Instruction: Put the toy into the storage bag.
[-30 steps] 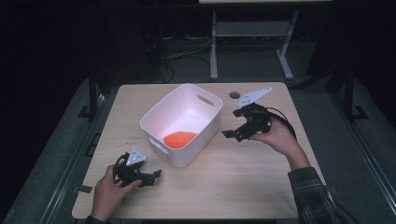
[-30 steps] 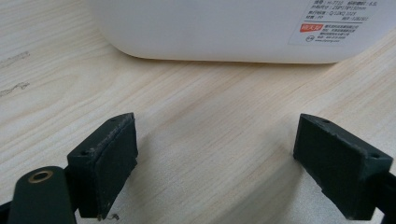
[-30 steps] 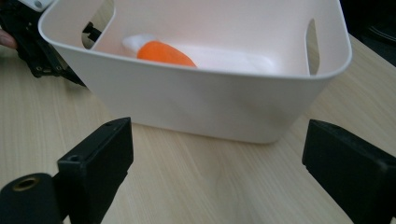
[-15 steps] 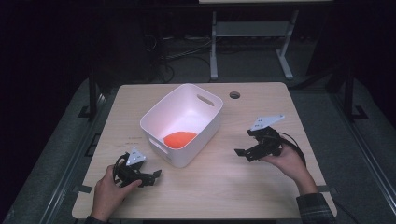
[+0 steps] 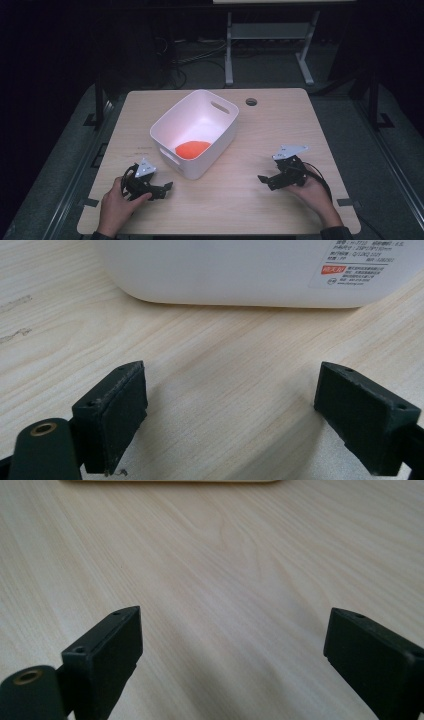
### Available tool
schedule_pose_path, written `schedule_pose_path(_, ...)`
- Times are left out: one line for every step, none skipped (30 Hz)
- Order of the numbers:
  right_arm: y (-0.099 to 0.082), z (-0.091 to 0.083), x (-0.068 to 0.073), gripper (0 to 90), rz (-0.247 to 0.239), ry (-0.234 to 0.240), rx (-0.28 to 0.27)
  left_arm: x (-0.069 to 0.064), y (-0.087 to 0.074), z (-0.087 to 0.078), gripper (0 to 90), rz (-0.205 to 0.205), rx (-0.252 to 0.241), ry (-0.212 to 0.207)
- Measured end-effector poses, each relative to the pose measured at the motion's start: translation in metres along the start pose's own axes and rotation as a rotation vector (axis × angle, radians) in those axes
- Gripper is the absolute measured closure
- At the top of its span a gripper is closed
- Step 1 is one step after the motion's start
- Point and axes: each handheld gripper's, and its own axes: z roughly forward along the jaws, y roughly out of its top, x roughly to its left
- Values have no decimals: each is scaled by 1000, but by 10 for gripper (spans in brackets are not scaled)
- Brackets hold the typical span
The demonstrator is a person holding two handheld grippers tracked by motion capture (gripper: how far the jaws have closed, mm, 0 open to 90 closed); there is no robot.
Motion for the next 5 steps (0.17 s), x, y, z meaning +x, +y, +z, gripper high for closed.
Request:
schedule_pose_path(-2, -1, 1, 80, 2, -5, -2, 0, 0, 0, 127, 1, 0, 0)
schedule_pose_path(-4, -1, 2, 78, 11, -6, -6, 0, 0, 0, 127, 1, 0, 1)
schedule_pose_path(-6, -2, 4, 76, 12, -13, -9, 0, 0, 0, 128, 1, 1, 1)
schedule_pose_path(-9, -2, 5, 76, 15, -22, -14, 0, 0, 0, 127, 1, 1, 1)
schedule_pose_path(-12, -3, 6, 75, 19, -26, -12, 0, 0, 0, 127, 0, 1, 0)
